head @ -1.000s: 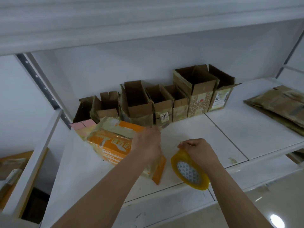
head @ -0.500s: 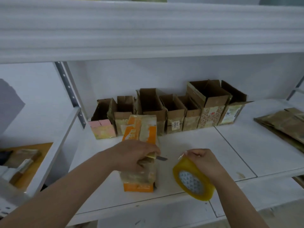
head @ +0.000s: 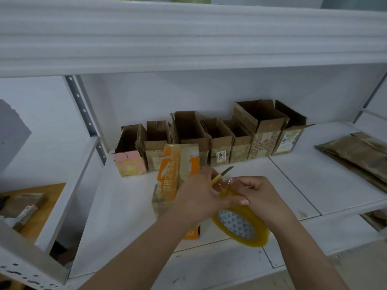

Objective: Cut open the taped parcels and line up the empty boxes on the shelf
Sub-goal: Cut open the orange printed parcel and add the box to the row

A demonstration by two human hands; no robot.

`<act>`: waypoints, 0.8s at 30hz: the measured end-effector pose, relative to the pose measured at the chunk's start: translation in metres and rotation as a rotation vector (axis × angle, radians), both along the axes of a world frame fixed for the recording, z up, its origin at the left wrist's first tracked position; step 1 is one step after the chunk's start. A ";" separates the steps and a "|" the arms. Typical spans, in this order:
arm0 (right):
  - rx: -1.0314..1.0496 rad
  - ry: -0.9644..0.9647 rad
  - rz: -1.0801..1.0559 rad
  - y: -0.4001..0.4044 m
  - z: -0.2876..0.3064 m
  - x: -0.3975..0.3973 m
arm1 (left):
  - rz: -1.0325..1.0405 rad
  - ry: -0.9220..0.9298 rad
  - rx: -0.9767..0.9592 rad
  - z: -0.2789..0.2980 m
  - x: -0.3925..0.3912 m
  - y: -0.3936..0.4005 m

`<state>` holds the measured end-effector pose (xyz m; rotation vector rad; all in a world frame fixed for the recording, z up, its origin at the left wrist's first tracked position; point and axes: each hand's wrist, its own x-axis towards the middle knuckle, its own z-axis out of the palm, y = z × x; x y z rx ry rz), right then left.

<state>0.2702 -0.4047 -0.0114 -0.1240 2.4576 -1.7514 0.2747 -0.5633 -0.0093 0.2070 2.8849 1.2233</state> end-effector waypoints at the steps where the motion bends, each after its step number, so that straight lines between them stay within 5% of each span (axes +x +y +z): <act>1: -0.001 -0.006 -0.003 0.000 0.001 0.002 | 0.008 0.036 0.019 -0.001 0.000 -0.001; 12: 0.015 -0.215 0.139 0.014 0.013 0.010 | 0.096 0.175 0.155 0.002 -0.009 -0.021; 24: -0.220 -0.112 0.396 0.039 0.022 -0.005 | 0.319 0.226 0.279 0.013 0.010 -0.059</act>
